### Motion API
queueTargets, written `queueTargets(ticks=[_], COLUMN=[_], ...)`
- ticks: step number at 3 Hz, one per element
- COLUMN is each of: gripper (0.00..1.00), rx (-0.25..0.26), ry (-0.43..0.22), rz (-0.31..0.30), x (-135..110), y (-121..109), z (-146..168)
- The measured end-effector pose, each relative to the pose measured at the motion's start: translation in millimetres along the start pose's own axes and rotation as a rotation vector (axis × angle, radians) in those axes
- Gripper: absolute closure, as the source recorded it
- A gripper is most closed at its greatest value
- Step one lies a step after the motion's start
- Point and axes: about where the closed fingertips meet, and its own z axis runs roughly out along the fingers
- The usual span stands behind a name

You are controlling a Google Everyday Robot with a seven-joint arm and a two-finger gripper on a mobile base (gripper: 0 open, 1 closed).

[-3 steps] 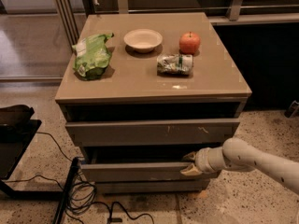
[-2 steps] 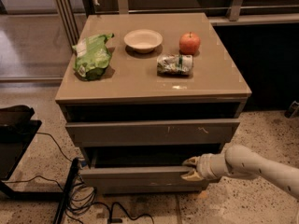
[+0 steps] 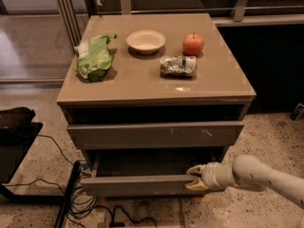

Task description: Open middle drawer

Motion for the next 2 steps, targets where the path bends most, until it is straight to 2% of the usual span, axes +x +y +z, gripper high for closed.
queueTargets(ticks=[2], gripper=[0.35], rx=[0.0], ry=[0.0], rz=[0.0], x=[-1.7], y=[-0.3], z=[-1.8])
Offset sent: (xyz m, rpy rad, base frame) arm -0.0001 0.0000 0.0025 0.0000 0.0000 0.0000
